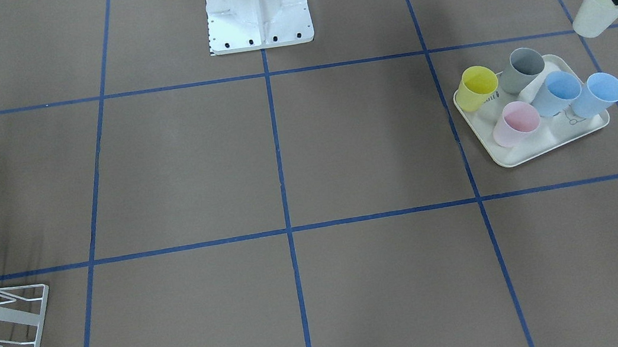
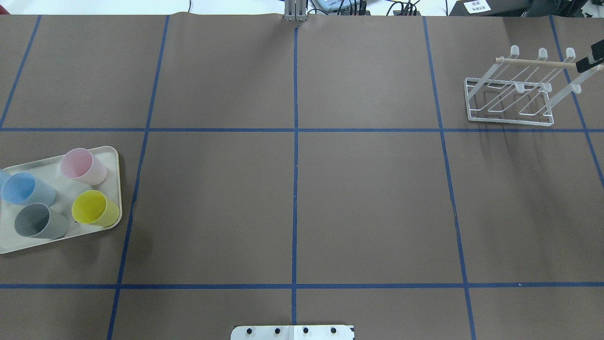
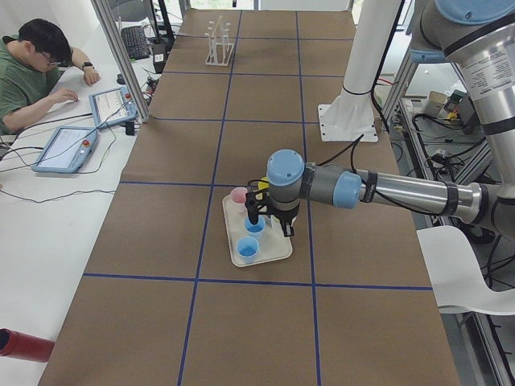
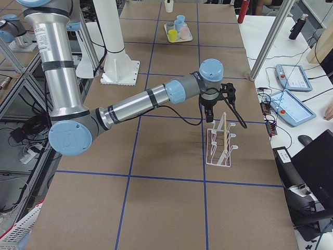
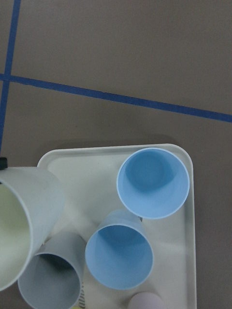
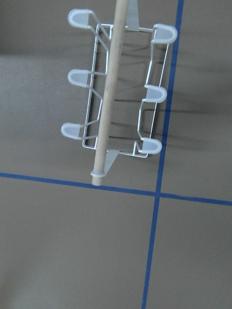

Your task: Transfer IKEA cup to right arm and place on rack

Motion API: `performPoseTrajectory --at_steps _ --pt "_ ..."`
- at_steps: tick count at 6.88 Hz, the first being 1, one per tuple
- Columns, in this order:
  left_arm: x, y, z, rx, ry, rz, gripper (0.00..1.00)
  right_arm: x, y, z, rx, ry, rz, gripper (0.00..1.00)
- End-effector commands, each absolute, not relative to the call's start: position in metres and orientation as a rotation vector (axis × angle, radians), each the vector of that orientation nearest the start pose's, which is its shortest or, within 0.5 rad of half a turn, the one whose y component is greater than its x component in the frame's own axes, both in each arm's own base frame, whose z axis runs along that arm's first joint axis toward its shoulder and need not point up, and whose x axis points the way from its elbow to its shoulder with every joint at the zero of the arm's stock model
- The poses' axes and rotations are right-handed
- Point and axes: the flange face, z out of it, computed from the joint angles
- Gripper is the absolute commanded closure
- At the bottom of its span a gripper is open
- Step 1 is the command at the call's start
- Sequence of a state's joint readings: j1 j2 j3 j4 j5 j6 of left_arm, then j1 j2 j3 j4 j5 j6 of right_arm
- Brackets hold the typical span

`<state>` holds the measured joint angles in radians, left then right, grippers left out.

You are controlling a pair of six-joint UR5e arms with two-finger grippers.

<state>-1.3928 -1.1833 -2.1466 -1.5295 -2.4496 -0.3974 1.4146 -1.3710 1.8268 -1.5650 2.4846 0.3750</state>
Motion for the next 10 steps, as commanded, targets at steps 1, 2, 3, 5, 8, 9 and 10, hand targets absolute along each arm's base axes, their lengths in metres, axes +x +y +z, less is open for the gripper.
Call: performPoseTrajectory --at_steps 1,2,3,5,8,9,10 --pt "-0.02 -0.387 0.46 -0.071 0.886 -0.194 1.0 -0.066 -0.57 0.37 0.17 -1.005 0.01 0.0" --pt "-0.017 -0.418 0.426 -0.089 0.893 -0.257 1.0 -0.092 -0.575 0.347 0.154 -1.016 0.016 0.0" --pt "-0.014 -0.435 0.406 -0.089 0.908 -0.353 1.0 -0.121 -0.579 0.331 0.131 -1.015 0.026 0.0" --pt "-0.005 -0.468 0.407 0.01 1.002 -0.49 1.0 -0.172 -0.584 0.291 0.174 -1.017 0.084 0.0" --pt "0.077 -0.49 0.395 0.07 1.136 -0.623 1.0 -0.254 -0.565 0.263 0.319 -1.164 0.242 0.0" --pt "0.116 -0.498 0.364 0.093 1.184 -0.709 1.0 -0.281 -0.555 0.248 0.373 -1.225 0.348 0.0" --pt "0.144 -0.501 0.334 0.108 1.262 -0.796 1.0 -0.299 -0.55 0.223 0.376 -1.304 0.441 0.0"
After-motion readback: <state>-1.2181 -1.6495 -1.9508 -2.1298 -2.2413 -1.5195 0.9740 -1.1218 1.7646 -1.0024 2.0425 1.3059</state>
